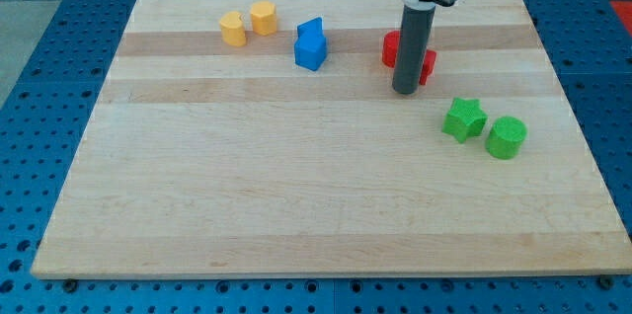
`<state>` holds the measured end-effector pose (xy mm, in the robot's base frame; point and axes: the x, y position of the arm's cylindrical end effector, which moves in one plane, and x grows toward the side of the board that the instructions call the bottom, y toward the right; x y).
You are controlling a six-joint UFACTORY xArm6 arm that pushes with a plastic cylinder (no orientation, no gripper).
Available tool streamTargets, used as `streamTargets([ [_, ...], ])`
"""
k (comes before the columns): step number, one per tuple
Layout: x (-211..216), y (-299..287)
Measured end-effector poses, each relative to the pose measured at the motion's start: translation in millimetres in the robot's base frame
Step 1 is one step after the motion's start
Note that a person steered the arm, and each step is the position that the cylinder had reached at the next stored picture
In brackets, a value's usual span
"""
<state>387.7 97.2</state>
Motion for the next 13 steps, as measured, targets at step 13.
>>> streamTargets([
  [13,-34,-201],
])
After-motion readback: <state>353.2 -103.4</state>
